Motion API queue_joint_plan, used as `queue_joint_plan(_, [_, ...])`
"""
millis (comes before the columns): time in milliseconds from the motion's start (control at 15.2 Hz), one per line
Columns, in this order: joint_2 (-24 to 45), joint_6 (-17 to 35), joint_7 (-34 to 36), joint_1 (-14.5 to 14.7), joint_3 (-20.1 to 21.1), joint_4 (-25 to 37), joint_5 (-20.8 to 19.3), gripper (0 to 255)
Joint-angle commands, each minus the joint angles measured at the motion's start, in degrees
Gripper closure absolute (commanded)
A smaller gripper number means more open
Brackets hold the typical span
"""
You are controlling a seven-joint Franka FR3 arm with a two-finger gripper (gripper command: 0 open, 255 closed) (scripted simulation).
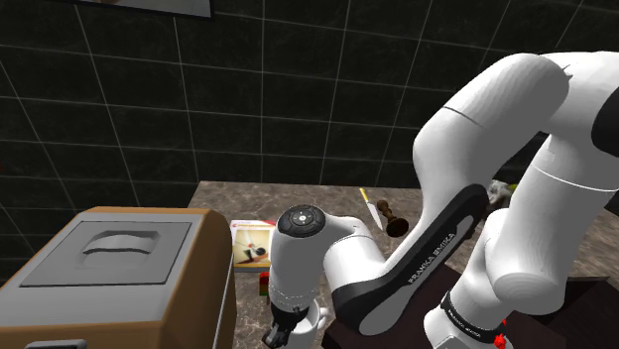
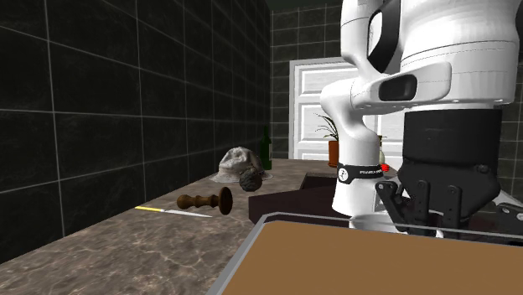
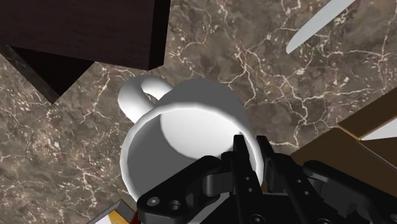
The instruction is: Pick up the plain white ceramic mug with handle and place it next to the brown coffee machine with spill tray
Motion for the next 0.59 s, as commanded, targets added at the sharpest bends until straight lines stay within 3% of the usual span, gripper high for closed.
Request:
queue_joint_plan(0, [1.84, 1.52, 1.67, 0.14, -0.47, -0.08, -2.39, 255])
queue_joint_plan(528, [9.51, 7.02, 9.26, 2.79, -4.86, 0.28, -12.93, 255])
